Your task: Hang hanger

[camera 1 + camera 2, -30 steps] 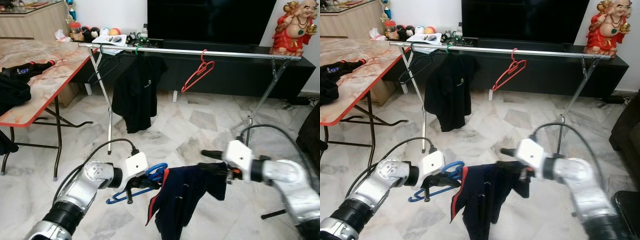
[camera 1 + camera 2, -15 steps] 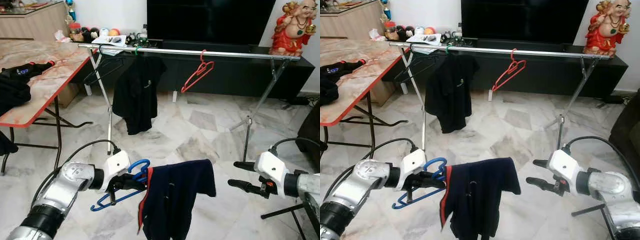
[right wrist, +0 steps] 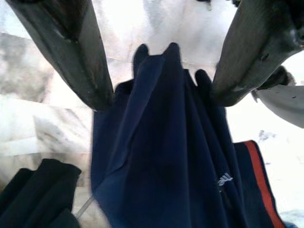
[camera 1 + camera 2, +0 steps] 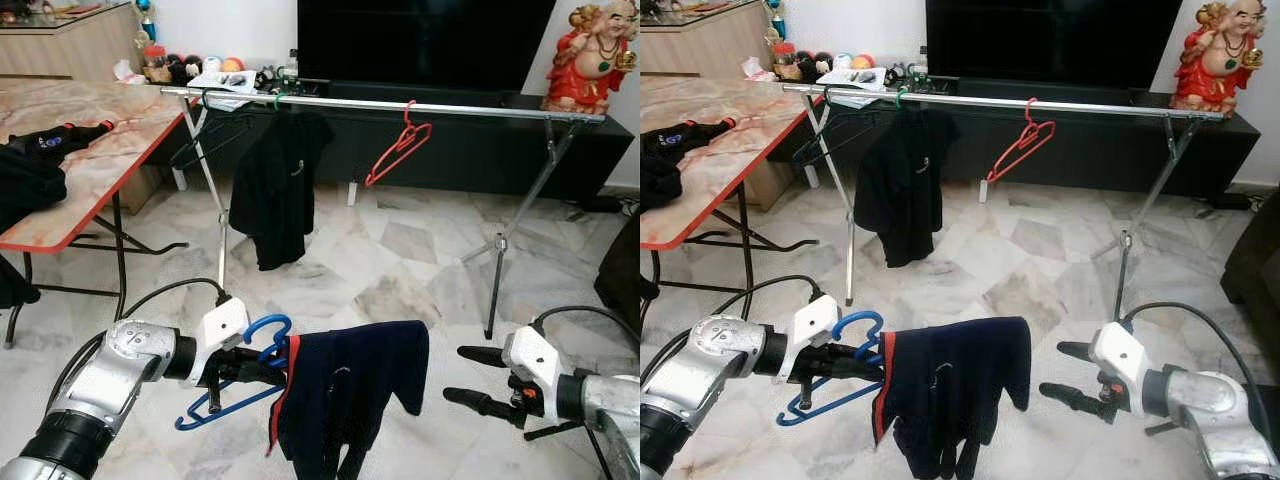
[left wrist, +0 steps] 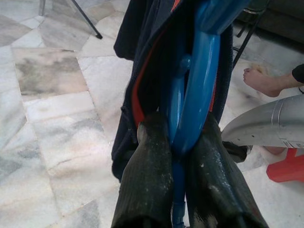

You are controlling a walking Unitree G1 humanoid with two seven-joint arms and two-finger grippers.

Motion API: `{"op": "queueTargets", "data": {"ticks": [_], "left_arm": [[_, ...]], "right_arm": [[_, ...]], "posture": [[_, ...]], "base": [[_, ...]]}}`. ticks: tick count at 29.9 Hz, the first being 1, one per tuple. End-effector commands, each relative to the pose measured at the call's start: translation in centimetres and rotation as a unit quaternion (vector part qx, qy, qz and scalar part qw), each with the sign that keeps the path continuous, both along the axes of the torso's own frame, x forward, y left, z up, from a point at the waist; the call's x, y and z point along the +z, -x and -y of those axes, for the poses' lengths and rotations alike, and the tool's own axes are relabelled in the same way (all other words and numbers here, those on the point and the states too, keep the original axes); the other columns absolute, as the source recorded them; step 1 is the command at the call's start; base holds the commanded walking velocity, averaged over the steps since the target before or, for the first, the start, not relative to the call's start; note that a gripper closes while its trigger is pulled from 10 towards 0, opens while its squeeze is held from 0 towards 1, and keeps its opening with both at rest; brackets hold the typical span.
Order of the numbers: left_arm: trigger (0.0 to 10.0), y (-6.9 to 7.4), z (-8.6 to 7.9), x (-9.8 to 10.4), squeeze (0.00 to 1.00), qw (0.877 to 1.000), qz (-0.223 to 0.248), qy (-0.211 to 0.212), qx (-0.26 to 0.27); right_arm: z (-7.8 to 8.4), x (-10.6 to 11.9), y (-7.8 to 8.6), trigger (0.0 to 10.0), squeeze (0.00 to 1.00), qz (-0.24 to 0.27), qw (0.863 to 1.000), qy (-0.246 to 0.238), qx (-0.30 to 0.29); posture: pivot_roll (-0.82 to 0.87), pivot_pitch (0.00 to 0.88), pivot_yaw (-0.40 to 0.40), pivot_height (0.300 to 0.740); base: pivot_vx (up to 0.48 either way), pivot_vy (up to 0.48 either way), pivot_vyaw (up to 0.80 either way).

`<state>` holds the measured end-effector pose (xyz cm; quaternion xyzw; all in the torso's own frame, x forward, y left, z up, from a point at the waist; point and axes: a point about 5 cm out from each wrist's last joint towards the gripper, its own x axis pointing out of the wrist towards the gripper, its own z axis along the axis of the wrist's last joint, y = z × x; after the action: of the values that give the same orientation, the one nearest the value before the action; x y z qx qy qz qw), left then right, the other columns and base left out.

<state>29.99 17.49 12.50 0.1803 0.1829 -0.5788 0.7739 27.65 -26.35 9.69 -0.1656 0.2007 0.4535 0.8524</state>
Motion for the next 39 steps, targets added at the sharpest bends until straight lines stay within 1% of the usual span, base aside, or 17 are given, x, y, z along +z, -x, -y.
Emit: {"op": "queueTargets", "data": {"ticks": [1,4,6,9,11,12,14,18,21,24,28,29,31,33,34,39], "left_arm": [[0.0,-0.1,0.0,1.1,0.0,1.0,0.014,0.016,-0.008],[0.0,0.0,0.6,1.5,0.0,0.999,0.013,0.023,-0.021],[0.0,0.2,0.8,1.6,0.0,0.999,0.012,0.025,-0.029],[0.0,0.3,1.2,1.5,0.0,0.999,0.011,0.025,-0.037],[0.0,0.4,1.4,1.5,0.0,0.999,0.011,0.025,-0.042],[0.0,0.5,1.8,1.6,0.0,0.998,0.013,0.027,-0.048],[0.0,0.5,1.9,1.7,0.0,0.998,0.013,0.028,-0.05],[0.0,0.8,2.6,1.9,0.0,0.998,0.013,0.03,-0.062],[0.0,1.0,2.9,1.9,0.0,0.997,0.015,0.028,-0.071],[0.0,1.0,3.2,2.0,0.0,0.996,0.016,0.03,-0.077],[0.0,1.2,3.7,2.3,0.0,0.995,0.019,0.032,-0.09],[0.0,1.2,3.8,2.4,0.0,0.995,0.02,0.032,-0.093],[0.0,1.3,4.0,2.7,0.0,0.994,0.023,0.033,-0.101],[0.0,1.4,4.1,2.9,0.0,0.994,0.025,0.033,-0.104],[0.0,1.4,4.1,3.0,0.0,0.993,0.026,0.032,-0.108],[0.0,1.7,4.5,3.2,0.0,0.992,0.028,0.032,-0.118]], "right_arm": [[0.0,-0.5,0.3,10.0,0.0,-0.009,1.0,0.001,0.005],[0.1,-1.5,0.4,10.0,0.0,-0.018,1.0,0.015,-0.002],[-0.1,-1.7,0.4,10.0,0.0,-0.014,1.0,0.018,-0.003],[-0.3,-1.6,-0.1,10.0,0.0,-0.004,1.0,0.002,-0.02],[-0.5,-1.8,-0.2,10.0,0.0,-0.002,1.0,0.004,-0.024],[-0.7,-2.0,-0.4,10.0,0.0,0.01,1.0,0.009,-0.028],[-0.8,-2.0,-0.5,10.0,0.0,0.014,0.999,0.009,-0.031],[-1.1,-1.8,-1.4,10.0,0.0,0.037,0.998,-0.004,-0.057],[-1.3,-2.2,-1.7,10.0,0.0,0.049,0.996,0.007,-0.07],[-1.6,-2.3,-1.8,10.0,0.0,0.054,0.996,0.004,-0.078],[-1.9,-2.6,-2.3,10.0,0.0,0.07,0.993,0.02,-0.098],[-1.9,-2.7,-2.4,10.0,0.0,0.068,0.992,0.017,-0.101],[-2.5,-3.0,-2.3,10.0,0.0,0.044,0.995,-0.016,-0.093],[-3.1,-3.3,-1.8,10.0,0.0,0.02,0.997,-0.037,-0.062],[-3.3,-3.5,-1.6,10.0,0.0,0.009,0.998,-0.041,-0.047],[-3.8,-4.0,-1.4,10.0,0.0,-0.004,0.998,-0.044,-0.033]], "posture": [[-0.01,0.029,-0.035,0.74],[0.0,0.028,-0.04,0.74],[0.0,0.028,-0.04,0.74],[0.0,0.026,-0.041,0.74],[0.0,0.026,-0.041,0.74],[0.0,0.026,-0.041,0.74],[0.0,0.026,-0.043,0.74],[0.0,0.025,-0.044,0.74],[0.0,0.022,-0.042,0.74],[0.0,0.022,-0.042,0.74],[0.0,0.017,-0.039,0.74],[0.0,0.017,-0.039,0.74],[0.01,0.009,-0.037,0.74],[0.01,0.002,-0.036,0.74],[0.01,0.002,-0.036,0.74],[0.01,0.0,-0.036,0.74]], "base": [[0.0,0.0,0.0],[0.0,0.0,0.0],[0.0,0.0,0.0],[0.0,0.0,0.0],[0.0,0.0,0.0],[0.0,0.0,0.0],[0.0,0.0,0.0],[0.0,0.0,0.0],[0.0,0.0,0.0],[0.0,0.0,0.0],[0.0,0.0,0.0],[0.0,0.0,0.0],[0.0,0.0,0.0],[0.0,0.0,0.0],[0.0,0.0,0.0],[0.0,0.0,0.0]]}}
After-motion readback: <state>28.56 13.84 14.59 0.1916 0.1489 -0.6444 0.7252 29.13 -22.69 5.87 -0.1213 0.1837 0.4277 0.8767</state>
